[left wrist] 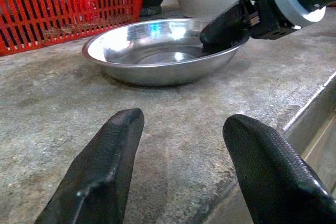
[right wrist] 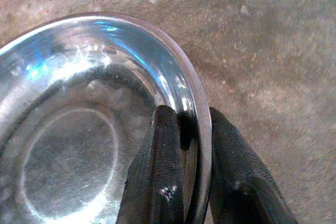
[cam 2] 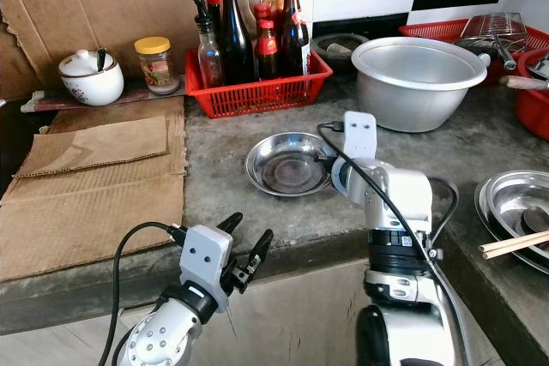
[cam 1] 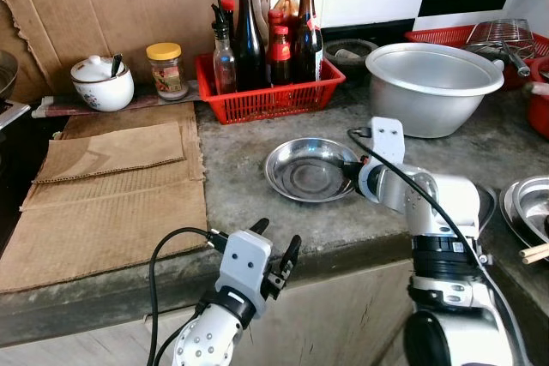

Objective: Kitchen organization

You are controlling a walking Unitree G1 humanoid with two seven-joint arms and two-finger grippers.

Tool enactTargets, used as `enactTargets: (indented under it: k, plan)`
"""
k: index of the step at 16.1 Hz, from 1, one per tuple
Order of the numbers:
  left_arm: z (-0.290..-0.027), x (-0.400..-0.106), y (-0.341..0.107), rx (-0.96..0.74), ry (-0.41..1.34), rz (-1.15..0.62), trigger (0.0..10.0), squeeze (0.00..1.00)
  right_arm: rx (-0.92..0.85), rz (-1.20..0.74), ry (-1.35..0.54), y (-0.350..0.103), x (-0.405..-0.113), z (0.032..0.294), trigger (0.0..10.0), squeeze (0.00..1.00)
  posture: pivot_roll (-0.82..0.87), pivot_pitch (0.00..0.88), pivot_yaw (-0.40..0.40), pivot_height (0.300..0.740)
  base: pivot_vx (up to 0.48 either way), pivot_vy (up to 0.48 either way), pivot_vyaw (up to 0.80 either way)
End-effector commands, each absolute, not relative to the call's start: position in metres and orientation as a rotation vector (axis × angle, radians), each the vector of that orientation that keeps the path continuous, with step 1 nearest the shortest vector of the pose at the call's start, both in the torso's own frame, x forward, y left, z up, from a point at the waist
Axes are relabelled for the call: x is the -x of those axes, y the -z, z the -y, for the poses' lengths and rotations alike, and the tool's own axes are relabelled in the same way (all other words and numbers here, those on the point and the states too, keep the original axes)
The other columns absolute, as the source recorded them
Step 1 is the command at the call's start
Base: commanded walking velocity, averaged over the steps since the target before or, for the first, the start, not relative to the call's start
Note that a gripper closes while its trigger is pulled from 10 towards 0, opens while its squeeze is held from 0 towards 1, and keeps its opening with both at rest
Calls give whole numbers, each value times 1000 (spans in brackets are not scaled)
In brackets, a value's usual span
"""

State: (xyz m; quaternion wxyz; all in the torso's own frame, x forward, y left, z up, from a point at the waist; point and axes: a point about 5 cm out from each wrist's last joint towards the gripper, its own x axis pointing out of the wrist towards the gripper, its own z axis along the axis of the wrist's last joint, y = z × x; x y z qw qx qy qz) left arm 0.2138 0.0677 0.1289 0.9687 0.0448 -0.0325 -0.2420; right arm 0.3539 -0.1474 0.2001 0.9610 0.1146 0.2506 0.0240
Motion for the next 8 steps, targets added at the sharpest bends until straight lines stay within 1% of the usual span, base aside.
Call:
enactTargets:
  k: [1,3,6,8]
  plan:
    - [-69,-214,-131,-95,472,68,10000,0,-283,-542,4,-192,-354,150,0,0,-2,58,-25,740,0,0,0]
    - [-69,-214,-131,-95,471,67,10000,0,-384,-489,6,-199,-354,149,0,0,-4,62,-21,740,0,0,0]
    - [-69,-215,-131,-97,472,65,10000,0,-456,-460,17,-200,-353,147,0,0,-5,61,-18,740,0,0,0]
    - [-70,-215,-131,-98,468,66,10000,0,-562,-406,33,-202,-350,144,0,0,-6,56,-15,740,0,0,0]
